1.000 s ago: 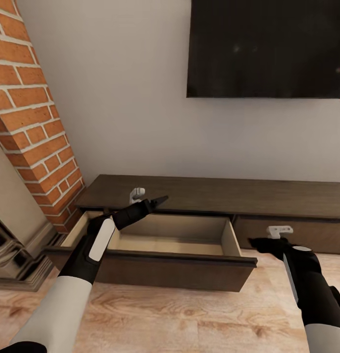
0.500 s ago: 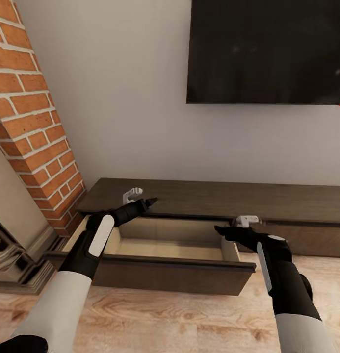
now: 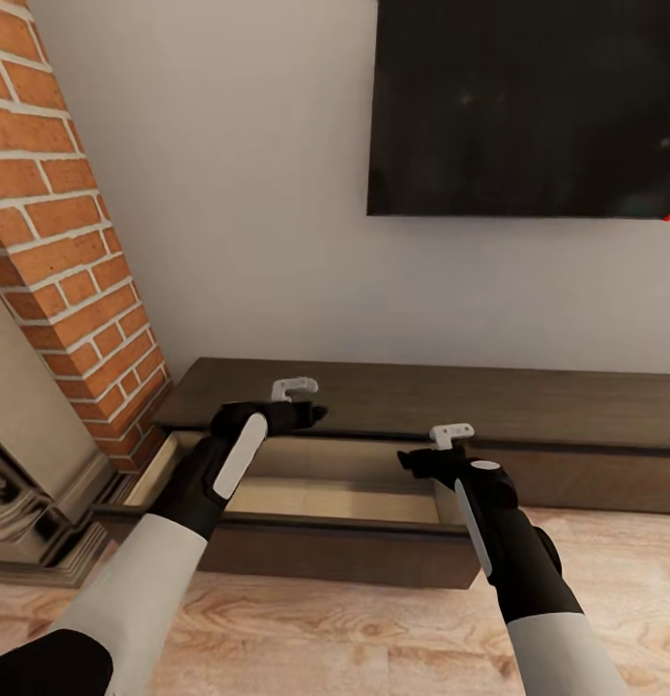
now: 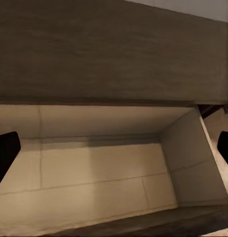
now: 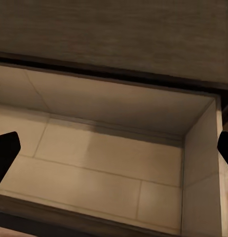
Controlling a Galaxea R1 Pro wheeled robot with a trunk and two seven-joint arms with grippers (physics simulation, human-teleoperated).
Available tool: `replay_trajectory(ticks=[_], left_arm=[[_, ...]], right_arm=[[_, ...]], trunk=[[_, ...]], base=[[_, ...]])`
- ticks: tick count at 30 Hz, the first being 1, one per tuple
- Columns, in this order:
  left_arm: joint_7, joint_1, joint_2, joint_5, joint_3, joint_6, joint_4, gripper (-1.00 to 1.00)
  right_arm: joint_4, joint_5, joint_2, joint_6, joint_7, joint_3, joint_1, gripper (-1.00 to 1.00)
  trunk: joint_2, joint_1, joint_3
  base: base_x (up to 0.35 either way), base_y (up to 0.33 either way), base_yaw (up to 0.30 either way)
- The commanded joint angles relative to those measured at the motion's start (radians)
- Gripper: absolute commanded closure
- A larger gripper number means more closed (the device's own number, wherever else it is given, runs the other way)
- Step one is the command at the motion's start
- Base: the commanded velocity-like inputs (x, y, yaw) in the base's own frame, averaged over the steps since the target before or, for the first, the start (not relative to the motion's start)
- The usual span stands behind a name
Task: Place each of the two pumpkins and all three candles from the living room inside a cabinet in the living room (use any cabinet), then make sure every cabinet is closed, and position the cauldron so it is next to a table in the living room.
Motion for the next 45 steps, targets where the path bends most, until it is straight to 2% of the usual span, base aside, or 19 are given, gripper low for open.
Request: replay_trajectory(ticks=[1, 3, 4, 8, 16, 20, 29, 31, 33, 36, 39, 40, 43, 45], left_arm=[[0.001, -0.002, -0.003, -0.001, -0.006, 0.032, 0.0, -1.0], [0.001, -0.004, -0.005, -0.002, -0.012, 0.071, 0.002, -1.0], [0.002, -0.004, -0.003, -0.003, -0.015, 0.116, 0.01, -1.0], [0.003, -0.004, 0.003, -0.003, -0.018, 0.136, 0.014, -1.0], [0.003, -0.003, 0.009, -0.003, -0.017, 0.142, 0.02, -1.0], [0.003, -0.006, 0.006, -0.005, -0.016, 0.141, 0.079, -1.0], [0.003, -0.013, 0.005, -0.004, -0.013, 0.137, 0.105, -1.0], [0.003, -0.046, 0.005, -0.003, -0.012, 0.134, 0.167, -1.0], [0.001, -0.113, 0.005, -0.002, -0.012, 0.133, 0.277, -1.0], [0.001, -0.143, 0.007, -0.004, -0.013, 0.133, 0.358, -1.0], [-0.001, -0.149, 0.013, -0.002, -0.013, 0.129, 0.393, -1.0], [-0.003, -0.144, 0.028, 0.001, -0.015, 0.125, 0.407, -1.0], [-0.008, -0.116, 0.047, 0.009, -0.014, 0.12, 0.445, -1.0], [-0.01, -0.103, 0.051, 0.036, -0.013, 0.106, 0.464, -1.0]], right_arm=[[0.0, 0.0, 0.0, 0.0, 0.0, 0.001, 0.0, -1.0], [0.001, 0.0, 0.0, 0.0, -0.001, 0.001, 0.0, -1.0], [0.003, -0.001, 0.001, 0.002, -0.001, 0.002, 0.0, -1.0], [0.002, -0.001, 0.001, 0.002, 0.0, 0.002, 0.0, -1.0], [0.003, -0.002, 0.002, 0.002, 0.002, 0.003, 0.0, -1.0], [0.001, -0.002, 0.002, 0.0, 0.002, 0.003, 0.0, -1.0], [-0.025, -0.002, 0.0, 0.0, 0.004, 0.008, 0.0, -1.0], [-0.042, -0.002, -0.001, -0.001, 0.002, 0.007, 0.0, -1.0], [-0.048, -0.002, 0.0, -0.001, 0.002, 0.008, 0.001, -1.0], [-0.049, -0.005, 0.001, -0.002, 0.005, 0.008, 0.001, -1.0], [-0.048, -0.006, 0.002, -0.002, 0.009, 0.008, 0.001, -1.0], [-0.048, -0.006, 0.002, -0.002, 0.016, 0.009, 0.002, -1.0], [-0.048, -0.006, 0.003, -0.002, 0.042, 0.009, 0.003, -1.0], [-0.042, -0.006, 0.002, -0.015, 0.051, 0.008, 0.007, -1.0]], trunk=[[0.007, -0.004, 0.003], [0.021, -0.012, 0.009], [0.028, -0.015, 0.013], [0.056, -0.031, 0.025], [0.112, -0.061, 0.05], [0.14, -0.077, 0.063], [0.203, -0.111, 0.091], [0.217, -0.119, 0.097], [0.231, -0.127, 0.103], [0.252, -0.138, 0.113], [0.273, -0.15, 0.122], [0.28, -0.153, 0.125], [0.301, -0.165, 0.135], [0.315, -0.173, 0.141]], base=[[0.0, 0.0, 0.0], [0.0, 0.0, 0.0], [0.0, 0.0, 0.0], [0.0, 0.0, 0.0], [0.0, 0.0, 0.0], [0.0, 0.0, 0.0], [0.0, 0.0, 0.0], [0.0, 0.0, 0.0], [0.0, 0.0, 0.0], [0.0, 0.0, 0.0], [0.0, 0.0, 0.0], [0.0, 0.0, 0.0], [0.0, 0.0, 0.0], [0.0, 0.0, 0.0]])
